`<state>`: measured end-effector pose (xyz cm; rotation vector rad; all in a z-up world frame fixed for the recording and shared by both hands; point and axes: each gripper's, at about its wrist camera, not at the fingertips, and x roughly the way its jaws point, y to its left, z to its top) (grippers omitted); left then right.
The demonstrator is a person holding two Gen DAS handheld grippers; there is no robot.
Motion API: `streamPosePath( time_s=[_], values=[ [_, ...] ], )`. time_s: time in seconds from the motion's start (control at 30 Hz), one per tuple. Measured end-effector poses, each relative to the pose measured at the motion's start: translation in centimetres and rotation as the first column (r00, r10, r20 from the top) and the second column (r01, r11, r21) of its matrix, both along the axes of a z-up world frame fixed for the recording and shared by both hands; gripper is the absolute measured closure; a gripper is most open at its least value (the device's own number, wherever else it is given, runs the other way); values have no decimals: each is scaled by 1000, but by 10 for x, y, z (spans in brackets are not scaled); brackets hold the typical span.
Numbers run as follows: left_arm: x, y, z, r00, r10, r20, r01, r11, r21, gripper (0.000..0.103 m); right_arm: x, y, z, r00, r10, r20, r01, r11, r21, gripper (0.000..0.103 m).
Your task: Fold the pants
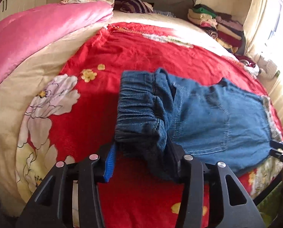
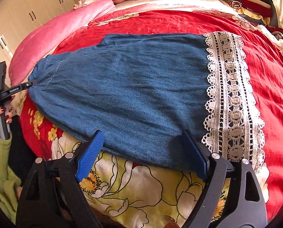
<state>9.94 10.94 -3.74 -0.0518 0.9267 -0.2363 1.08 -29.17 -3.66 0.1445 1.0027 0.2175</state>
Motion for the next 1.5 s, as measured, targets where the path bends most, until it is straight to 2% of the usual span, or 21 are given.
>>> streamPosePath(
  time_s=[0.1, 0.27, 0.37, 0.43, 0.57, 0.63, 0.7, 0.73, 0.83, 0.9, 1.03, 1.1, 1.27, 1.33, 1.5],
  values=[
    [1, -2, -1, 1000, 0, 0, 0, 1000, 11, 56, -2, 1, 2, 1000, -1, 6, 1, 1000, 0, 24],
    [-12, 0, 25, 999, -1, 50, -1, 999, 41, 55, -11, -1, 14, 999, -21, 40, 20, 999, 32, 23],
    [-26, -8, 52, 991, -16, 133, 1, 994, 113, 55, -17, -5, 27, 995, -49, 87, 47, 998, 32, 23],
    [-34, -13, 69, 983, -34, 182, 10, 991, 133, 55, -19, -8, 35, 991, -67, 114, 64, 998, 26, 21],
    [-41, -28, 95, 965, -73, 252, 49, 994, 100, 55, -20, -9, 42, 986, -80, 146, 80, 997, 10, 19],
    [-37, -43, 97, 962, -101, 254, 83, 993, 80, 55, -19, -10, 42, 985, -89, 147, 89, 996, 11, 19],
    [-32, -59, 95, 961, -126, 246, 117, 992, 49, 44, -18, -9, 41, 985, -93, 144, 93, 996, 8, 19],
    [-29, -71, 94, 960, -152, 235, 148, 988, 33, 43, -17, -10, 41, 985, -94, 142, 95, 995, 5, 19],
    [-26, -103, 89, 944, -232, 236, 241, 970, -11, 43, -12, -10, 45, 983, -95, 156, 98, 995, -9, 18],
    [-20, -131, 78, 934, -284, 217, 290, 957, 5, 43, -5, -12, 50, 981, -97, 171, 103, 994, -24, 17],
    [-3, -167, 49, 928, -349, 133, 354, 935, -17, 43, 17, -15, 53, 981, -89, 170, 97, 995, -37, 17],
    [5, -182, 31, 928, -360, 91, 360, 933, 26, 43, 28, -18, 52, 983, -104, 154, 111, 993, -39, 17],
    [13, -195, -6, 927, -375, 18, 372, 924, 88, 43, 58, -16, 53, 984, -92, 154, 99, 994, -39, 17],
    [14, -191, -13, 928, -372, 3, 371, 926, 69, 43, 72, -11, 49, 987, -76, 143, 83, 996, -43, 17],
    [16, -186, -15, 927, -376, -3, 375, 926, 47, 42, 105, -7, 23, 994, -92, 60, 100, 985, -141, 17]
  ],
)
